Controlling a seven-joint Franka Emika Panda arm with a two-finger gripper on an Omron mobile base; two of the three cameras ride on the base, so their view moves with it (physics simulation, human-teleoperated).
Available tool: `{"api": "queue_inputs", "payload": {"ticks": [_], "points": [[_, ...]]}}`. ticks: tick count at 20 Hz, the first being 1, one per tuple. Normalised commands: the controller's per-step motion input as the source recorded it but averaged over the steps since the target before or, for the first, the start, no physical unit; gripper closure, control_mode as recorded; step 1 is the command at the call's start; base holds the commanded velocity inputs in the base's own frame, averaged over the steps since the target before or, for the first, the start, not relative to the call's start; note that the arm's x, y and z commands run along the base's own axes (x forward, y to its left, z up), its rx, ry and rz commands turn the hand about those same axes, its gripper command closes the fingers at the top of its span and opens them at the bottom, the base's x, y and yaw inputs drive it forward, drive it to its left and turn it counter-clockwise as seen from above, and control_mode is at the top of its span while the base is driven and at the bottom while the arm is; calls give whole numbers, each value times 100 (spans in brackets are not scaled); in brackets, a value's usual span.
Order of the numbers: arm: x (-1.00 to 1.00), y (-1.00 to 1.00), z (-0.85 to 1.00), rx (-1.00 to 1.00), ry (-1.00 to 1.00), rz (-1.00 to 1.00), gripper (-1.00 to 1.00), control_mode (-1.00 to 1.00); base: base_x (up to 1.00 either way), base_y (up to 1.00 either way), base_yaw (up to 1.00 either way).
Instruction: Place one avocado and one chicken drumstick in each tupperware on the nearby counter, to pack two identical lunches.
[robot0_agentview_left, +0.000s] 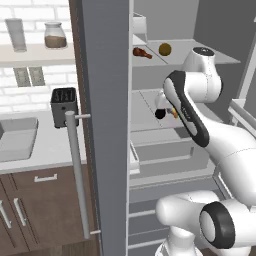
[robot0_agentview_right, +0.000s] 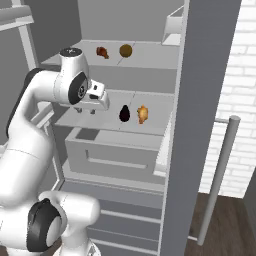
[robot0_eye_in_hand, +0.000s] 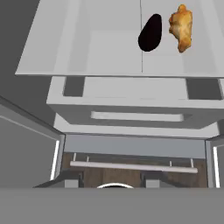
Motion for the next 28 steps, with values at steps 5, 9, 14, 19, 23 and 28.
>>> {"api": "queue_inputs", "payload": {"ticks": [5,9,14,19,23,28], "points": [[-4,-7,-45,2,0,0,-100,-100,0,0,0],[0,-95,-93,18,11,0,-100,-100,0,0,0],[48,-53,-25,1,4,0,-100,-100,0,0,0],[72,-1,8,3,0,2,-100,-100,0,0,0],[56,-1,-13,0,0,0,-100,-100,0,0,0],[46,-8,-15,0,0,0,-100,-100,0,0,0]]}}
